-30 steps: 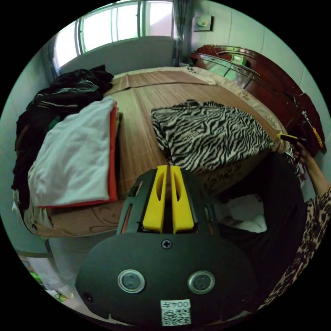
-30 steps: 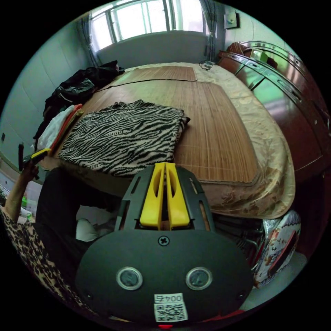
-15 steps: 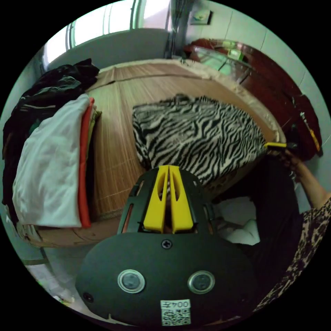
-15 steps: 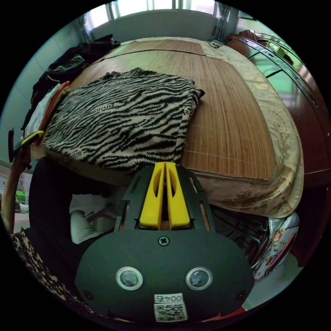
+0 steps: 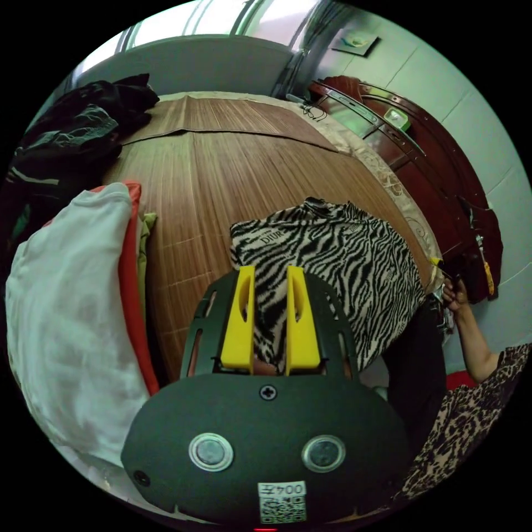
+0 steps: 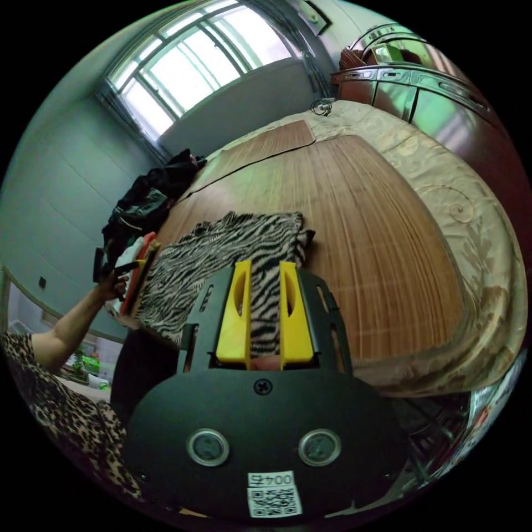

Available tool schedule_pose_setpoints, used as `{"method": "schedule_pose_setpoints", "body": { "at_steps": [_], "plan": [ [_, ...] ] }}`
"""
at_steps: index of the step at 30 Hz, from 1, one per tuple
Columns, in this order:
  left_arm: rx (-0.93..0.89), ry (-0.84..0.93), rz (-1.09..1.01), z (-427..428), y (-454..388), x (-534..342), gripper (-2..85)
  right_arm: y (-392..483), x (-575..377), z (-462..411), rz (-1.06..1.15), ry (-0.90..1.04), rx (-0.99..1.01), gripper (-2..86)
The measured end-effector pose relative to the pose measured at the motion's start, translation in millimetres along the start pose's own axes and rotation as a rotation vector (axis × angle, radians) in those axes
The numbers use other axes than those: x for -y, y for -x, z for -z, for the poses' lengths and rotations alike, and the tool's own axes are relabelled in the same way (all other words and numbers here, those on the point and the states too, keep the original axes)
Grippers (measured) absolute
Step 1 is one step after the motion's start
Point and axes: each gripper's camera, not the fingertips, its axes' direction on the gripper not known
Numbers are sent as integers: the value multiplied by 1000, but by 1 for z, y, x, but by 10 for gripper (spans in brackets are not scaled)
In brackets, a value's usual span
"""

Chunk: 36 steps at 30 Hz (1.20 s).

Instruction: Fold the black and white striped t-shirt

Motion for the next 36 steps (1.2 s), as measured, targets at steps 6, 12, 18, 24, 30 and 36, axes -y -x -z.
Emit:
{"method": "schedule_pose_setpoints", "body": {
  "at_steps": [6,12,18,24,30,36],
  "plan": [
    [-71,78,24,-48,50,34,95,-69,100,-66,-215,156,170,84],
    [-142,54,93,-70,101,55,103,-103,144,-123,-311,319,177,100],
    [-130,94,97,-95,132,72,109,-113,151,-138,-361,332,174,104],
    [-165,94,105,-117,143,87,109,-111,157,-148,-364,358,228,84],
    [-173,108,132,-137,151,99,98,-111,162,-155,-389,361,283,58],
    [-224,89,144,-141,151,93,44,-89,165,-142,-330,277,263,8]
  ]
}}
